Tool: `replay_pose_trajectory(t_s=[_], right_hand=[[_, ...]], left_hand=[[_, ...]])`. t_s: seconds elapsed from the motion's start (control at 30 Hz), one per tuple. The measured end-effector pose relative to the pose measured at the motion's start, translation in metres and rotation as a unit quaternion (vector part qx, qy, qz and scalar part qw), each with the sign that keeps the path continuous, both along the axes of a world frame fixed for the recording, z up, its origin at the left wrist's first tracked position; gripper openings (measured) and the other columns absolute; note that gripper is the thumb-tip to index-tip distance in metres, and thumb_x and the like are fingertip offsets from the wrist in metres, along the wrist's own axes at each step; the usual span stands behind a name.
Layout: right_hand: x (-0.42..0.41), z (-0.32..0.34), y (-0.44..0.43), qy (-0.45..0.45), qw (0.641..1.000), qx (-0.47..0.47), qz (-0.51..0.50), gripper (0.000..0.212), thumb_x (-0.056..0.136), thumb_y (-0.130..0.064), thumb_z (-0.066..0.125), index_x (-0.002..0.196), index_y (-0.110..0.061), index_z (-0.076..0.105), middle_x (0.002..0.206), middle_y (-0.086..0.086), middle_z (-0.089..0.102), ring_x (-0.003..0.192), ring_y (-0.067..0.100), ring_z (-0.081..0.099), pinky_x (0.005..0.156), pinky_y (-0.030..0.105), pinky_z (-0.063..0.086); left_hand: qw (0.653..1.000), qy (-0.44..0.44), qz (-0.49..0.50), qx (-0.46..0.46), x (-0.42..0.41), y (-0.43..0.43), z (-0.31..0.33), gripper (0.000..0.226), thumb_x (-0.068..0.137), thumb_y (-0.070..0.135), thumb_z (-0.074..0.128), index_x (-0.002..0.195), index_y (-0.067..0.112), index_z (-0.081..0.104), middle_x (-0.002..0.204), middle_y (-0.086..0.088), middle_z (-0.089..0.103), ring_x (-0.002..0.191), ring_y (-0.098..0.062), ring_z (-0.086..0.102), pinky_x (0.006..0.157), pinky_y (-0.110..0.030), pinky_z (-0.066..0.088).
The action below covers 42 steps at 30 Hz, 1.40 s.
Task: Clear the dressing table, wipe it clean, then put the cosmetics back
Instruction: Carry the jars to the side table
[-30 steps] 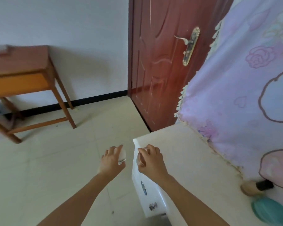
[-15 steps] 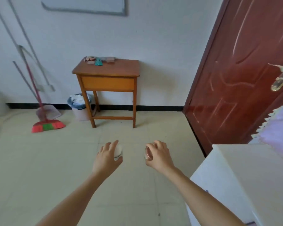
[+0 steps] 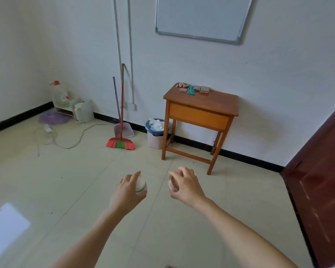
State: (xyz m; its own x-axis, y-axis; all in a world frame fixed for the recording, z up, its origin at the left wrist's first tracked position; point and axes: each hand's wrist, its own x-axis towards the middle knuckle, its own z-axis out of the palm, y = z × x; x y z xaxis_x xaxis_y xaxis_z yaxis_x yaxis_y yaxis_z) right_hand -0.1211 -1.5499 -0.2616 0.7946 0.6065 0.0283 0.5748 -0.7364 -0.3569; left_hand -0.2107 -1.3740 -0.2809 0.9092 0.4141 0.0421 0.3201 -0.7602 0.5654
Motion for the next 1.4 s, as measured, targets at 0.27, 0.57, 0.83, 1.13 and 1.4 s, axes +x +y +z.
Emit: replay_pose_trajectory(t_s=[0.27, 0.57, 0.83, 1.13, 1.4], right_hand=[[0.103, 0.012, 0.033, -0.016, 0.999, 0.027, 0.035, 0.055, 0.082, -0.029, 0.061, 0.133, -0.025, 0.040, 0.139, 0.004, 0.031, 0.125, 0.022, 0.027, 0.101, 0.030, 0.031], [0.212, -0.005, 0.047, -0.002, 0.998, 0.004, 0.069, 0.052, 0.082, -0.029, 0.060, 0.130, -0.023, 0.043, 0.134, 0.005, 0.034, 0.121, 0.023, 0.031, 0.099, 0.030, 0.034], [0.284, -0.022, 0.063, 0.020, 0.998, -0.015, 0.055, 0.052, 0.082, -0.028, 0.060, 0.131, -0.023, 0.042, 0.134, 0.004, 0.034, 0.123, 0.022, 0.030, 0.098, 0.028, 0.032], [0.399, -0.007, 0.115, 0.004, 1.000, -0.015, -0.012, 0.059, 0.079, -0.028, 0.065, 0.133, -0.024, 0.040, 0.136, 0.002, 0.033, 0.126, 0.021, 0.028, 0.101, 0.030, 0.034], [0.484, -0.007, 0.159, 0.006, 0.995, -0.005, -0.097, 0.058, 0.080, -0.031, 0.065, 0.133, -0.025, 0.041, 0.135, 0.001, 0.035, 0.125, 0.018, 0.030, 0.099, 0.027, 0.034]], left_hand=[[0.999, -0.027, 0.007, 0.037, 0.099, 0.031, 0.024, 0.062, 0.084, 0.038, 0.058, 0.139, 0.024, 0.034, 0.132, -0.001, 0.045, 0.118, -0.020, 0.045, 0.091, -0.030, 0.041], [0.999, 0.008, 0.044, -0.028, 0.197, 0.037, -0.005, 0.064, 0.084, 0.038, 0.059, 0.140, 0.026, 0.031, 0.130, 0.000, 0.044, 0.118, -0.018, 0.042, 0.088, -0.029, 0.042], [0.997, 0.030, 0.039, -0.057, 0.278, 0.061, -0.028, 0.064, 0.084, 0.036, 0.059, 0.141, 0.026, 0.031, 0.130, 0.000, 0.044, 0.120, -0.018, 0.040, 0.091, -0.032, 0.043], [0.996, -0.010, -0.043, -0.078, 0.429, 0.119, -0.023, 0.065, 0.083, 0.036, 0.061, 0.141, 0.024, 0.033, 0.123, -0.003, 0.047, 0.115, -0.019, 0.042, 0.094, -0.032, 0.041], [0.992, -0.008, -0.101, -0.070, 0.537, 0.177, -0.018, 0.065, 0.084, 0.036, 0.060, 0.141, 0.022, 0.032, 0.130, -0.002, 0.045, 0.118, -0.018, 0.042, 0.093, -0.028, 0.039]])
